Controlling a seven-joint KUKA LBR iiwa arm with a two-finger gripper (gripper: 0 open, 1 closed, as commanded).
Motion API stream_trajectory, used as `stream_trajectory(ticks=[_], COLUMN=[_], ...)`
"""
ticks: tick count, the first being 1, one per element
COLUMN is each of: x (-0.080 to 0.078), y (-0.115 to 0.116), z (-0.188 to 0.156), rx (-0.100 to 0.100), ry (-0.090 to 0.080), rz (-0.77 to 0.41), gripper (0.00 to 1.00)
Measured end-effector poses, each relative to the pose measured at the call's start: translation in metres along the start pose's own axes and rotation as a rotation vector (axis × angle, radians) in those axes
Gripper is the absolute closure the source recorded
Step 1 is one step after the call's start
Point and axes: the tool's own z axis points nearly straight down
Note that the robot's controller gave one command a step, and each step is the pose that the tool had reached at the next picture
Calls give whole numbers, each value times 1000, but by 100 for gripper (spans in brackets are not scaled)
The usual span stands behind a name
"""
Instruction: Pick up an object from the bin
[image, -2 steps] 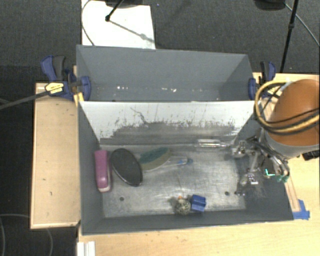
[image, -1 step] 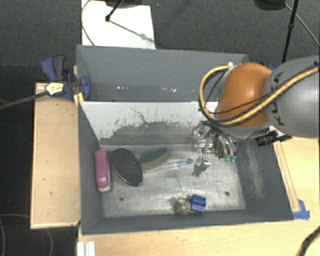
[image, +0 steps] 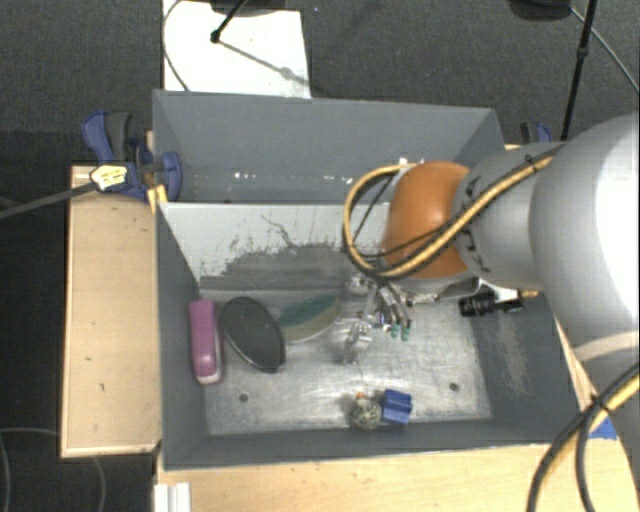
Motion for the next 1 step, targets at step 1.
stream_trajectory(ticks=[1], x=[17], y=[62], z=[-2], rx=[-1], ry=[-4], rz=[-168], gripper=[0])
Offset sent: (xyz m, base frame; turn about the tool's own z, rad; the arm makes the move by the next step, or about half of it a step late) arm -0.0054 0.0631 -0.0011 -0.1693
